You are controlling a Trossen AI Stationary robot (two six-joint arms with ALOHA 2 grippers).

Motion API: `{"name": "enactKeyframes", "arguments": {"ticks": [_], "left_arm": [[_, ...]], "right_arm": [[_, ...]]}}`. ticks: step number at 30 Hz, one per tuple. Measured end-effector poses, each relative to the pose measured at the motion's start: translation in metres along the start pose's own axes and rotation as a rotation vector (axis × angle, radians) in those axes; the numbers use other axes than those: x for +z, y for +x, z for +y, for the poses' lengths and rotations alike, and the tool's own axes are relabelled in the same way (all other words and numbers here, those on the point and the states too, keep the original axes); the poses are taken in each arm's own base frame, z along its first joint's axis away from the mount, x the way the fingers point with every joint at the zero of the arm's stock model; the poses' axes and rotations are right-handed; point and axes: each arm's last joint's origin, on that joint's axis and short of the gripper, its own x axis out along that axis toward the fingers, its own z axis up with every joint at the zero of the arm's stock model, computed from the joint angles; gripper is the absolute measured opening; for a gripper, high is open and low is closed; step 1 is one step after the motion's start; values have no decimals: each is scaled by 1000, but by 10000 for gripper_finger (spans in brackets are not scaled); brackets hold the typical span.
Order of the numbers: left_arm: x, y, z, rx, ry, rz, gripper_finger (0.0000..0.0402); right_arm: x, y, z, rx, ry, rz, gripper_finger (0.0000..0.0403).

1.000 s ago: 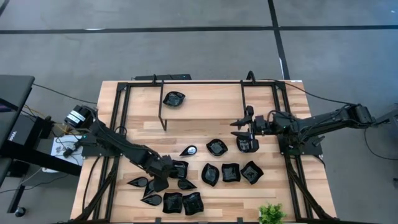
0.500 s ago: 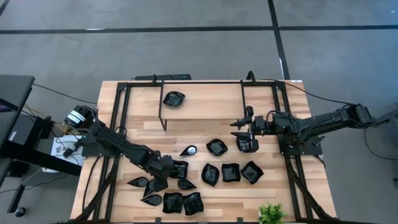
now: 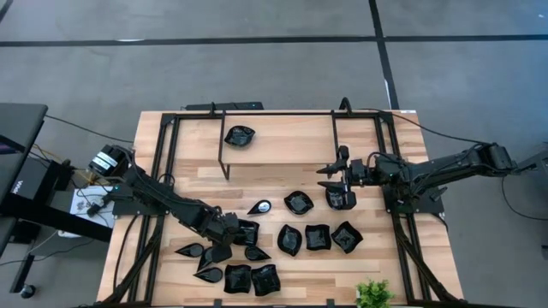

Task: Pick & Place Mini shaped plates
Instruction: Stack the black leaf-shaped plate on top of the black leaf-shaped plate on the shelf

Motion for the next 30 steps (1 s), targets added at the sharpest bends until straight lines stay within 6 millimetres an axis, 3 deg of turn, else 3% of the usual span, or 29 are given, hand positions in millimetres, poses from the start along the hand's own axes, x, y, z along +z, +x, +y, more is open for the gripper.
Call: {"name": "enactKeyframes", "arguments": {"ticks": [8,16,21,30], "left_arm": [[-12,10,11,33,-1,9,116],[-11,6,12,26,-5,-9,47],[-8,-11,11,-23,-9,-62,9],[-5,-59,13,-85,-31,-263,6]], "right_arm": [[0,0,0,0,0,0,159],[0,0,0,0,0,0,159],[0,0,0,0,0,0,159],[0,0,0,0,0,0,159]]}}
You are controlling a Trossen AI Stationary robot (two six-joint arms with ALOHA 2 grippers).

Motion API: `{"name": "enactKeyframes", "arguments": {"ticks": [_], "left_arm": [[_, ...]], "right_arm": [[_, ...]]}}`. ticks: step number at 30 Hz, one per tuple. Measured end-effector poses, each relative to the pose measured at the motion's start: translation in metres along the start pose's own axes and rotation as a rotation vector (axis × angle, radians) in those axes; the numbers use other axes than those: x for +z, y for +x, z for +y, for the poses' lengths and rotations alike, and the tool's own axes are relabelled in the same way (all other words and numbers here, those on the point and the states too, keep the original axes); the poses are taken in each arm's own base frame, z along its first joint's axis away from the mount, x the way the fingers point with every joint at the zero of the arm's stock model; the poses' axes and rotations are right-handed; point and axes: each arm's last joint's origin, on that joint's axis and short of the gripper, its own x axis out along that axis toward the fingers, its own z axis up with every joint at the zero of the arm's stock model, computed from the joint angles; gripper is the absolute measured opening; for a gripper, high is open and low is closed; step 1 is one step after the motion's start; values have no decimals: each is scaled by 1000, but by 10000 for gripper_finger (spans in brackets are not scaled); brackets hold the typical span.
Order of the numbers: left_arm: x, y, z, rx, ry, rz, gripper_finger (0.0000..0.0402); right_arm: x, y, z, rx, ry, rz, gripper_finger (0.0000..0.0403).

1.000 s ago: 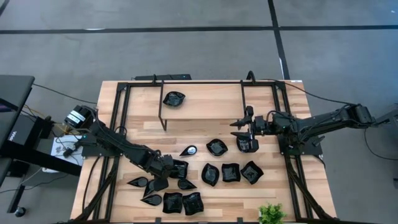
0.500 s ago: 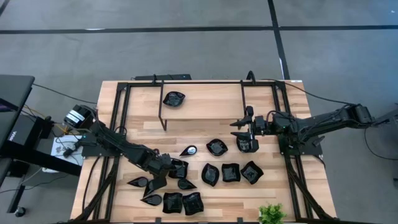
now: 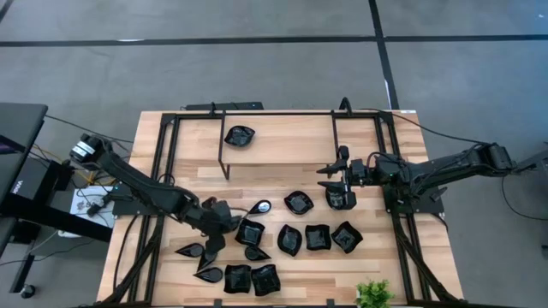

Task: Pick & Place Mini shaped plates
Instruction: Stack the black leaf-shaped plate on top of the black leaf-shaped plate on the shelf

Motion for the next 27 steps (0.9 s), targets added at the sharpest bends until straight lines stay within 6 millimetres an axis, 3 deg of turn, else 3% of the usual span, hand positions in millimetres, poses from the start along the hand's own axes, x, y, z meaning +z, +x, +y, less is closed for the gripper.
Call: {"name": "enactKeyframes", "arguments": {"ticks": [5,9,15,19,23,27], "left_arm": [[10,-30,6,96,67,-220,5],[31,-54,2,181,135,-442,5],[73,-75,-9,260,501,-625,5],[100,-84,18,441,615,-623,6],[122,-86,61,534,683,-555,6],[122,-86,110,596,594,-365,7]], "right_arm": [[0,0,0,0,0,0,159],[0,0,0,0,0,-1,159],[0,0,0,0,0,-1,159],[0,0,0,0,0,-1,159],[0,0,0,0,0,-1,159],[0,0,0,0,0,-1,159]]}}
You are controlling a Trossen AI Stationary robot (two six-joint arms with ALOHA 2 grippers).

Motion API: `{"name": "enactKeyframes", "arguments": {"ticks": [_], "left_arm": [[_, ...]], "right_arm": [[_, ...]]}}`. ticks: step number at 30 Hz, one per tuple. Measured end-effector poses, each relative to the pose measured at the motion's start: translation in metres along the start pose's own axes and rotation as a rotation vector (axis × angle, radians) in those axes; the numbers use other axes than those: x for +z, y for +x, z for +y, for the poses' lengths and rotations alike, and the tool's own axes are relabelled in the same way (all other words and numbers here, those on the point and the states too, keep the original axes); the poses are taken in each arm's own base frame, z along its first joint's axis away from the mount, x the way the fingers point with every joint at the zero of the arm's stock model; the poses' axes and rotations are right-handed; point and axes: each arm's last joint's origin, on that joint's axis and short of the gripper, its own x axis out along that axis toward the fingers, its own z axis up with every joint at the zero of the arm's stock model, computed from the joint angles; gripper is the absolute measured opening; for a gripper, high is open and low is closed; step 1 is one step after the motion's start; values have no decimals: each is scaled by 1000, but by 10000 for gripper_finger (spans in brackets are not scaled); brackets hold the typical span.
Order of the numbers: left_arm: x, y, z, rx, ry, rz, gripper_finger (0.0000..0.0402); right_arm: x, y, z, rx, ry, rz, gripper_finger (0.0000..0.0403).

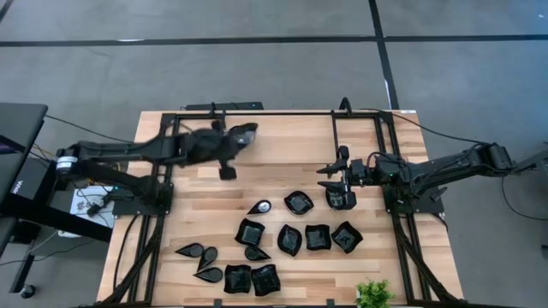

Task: Pick & Place Mini shaped plates
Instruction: Stack the black leaf-shaped plate on top of the black leaf-shaped plate on the shelf

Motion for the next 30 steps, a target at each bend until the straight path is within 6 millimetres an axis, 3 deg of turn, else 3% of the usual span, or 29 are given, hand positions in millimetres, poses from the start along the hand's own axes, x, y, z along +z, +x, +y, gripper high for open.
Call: {"name": "enactKeyframes", "arguments": {"ticks": [4,18,26,30], "left_arm": [[-18,6,11,0,6,122,5],[-37,14,-1,5,93,192,13],[-25,15,-1,57,60,67,58],[-12,11,-12,44,27,-28,73]], "right_arm": [[0,0,0,0,0,0,159],[0,0,0,0,-1,0,159],[0,0,0,0,-1,0,159],[0,0,0,0,-1,0,159]]}}
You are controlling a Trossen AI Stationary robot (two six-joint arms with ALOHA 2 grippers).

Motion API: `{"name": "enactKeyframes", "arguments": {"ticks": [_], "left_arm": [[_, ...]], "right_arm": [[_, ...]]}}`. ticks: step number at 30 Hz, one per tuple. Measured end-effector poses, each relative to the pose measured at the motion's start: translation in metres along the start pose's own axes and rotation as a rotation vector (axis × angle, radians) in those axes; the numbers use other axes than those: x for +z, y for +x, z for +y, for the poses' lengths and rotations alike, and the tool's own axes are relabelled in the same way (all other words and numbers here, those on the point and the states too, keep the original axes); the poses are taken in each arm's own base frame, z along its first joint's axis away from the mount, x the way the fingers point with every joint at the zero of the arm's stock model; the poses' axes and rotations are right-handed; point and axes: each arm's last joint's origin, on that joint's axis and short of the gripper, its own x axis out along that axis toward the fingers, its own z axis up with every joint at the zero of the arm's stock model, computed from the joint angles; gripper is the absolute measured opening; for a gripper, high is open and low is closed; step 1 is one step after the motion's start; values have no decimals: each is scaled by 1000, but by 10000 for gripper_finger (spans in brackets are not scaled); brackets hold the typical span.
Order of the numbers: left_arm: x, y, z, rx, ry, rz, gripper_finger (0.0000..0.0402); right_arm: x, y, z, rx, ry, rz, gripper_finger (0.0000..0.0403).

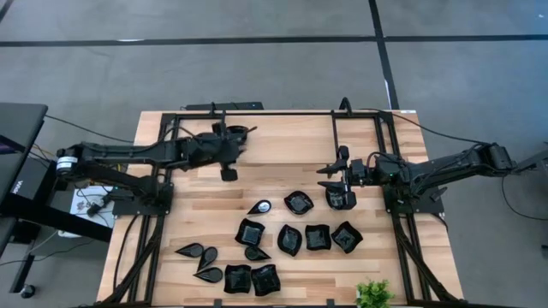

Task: Pick & Place Mini shaped plates
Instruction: Stack the black leaf-shaped plate on top of the black leaf-shaped plate on the shelf

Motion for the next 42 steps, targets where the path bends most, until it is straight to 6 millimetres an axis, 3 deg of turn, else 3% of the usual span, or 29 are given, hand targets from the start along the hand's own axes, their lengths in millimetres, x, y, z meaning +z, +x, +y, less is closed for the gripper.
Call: {"name": "enactKeyframes", "arguments": {"ticks": [7,14,18,27,42], "left_arm": [[29,-23,-38,-144,-163,-201,64],[40,-49,-79,-350,-239,-264,56],[42,-60,-92,-406,-212,-288,56],[43,-62,-93,-407,-211,-295,56],[42,-54,-84,-368,-234,-278,56]], "right_arm": [[5,9,7,33,3,37,159],[6,61,34,104,-70,261,159],[-5,88,47,55,-126,510,159],[-53,114,58,-107,-108,1013,159],[-106,122,68,-176,-78,1214,159]]}}
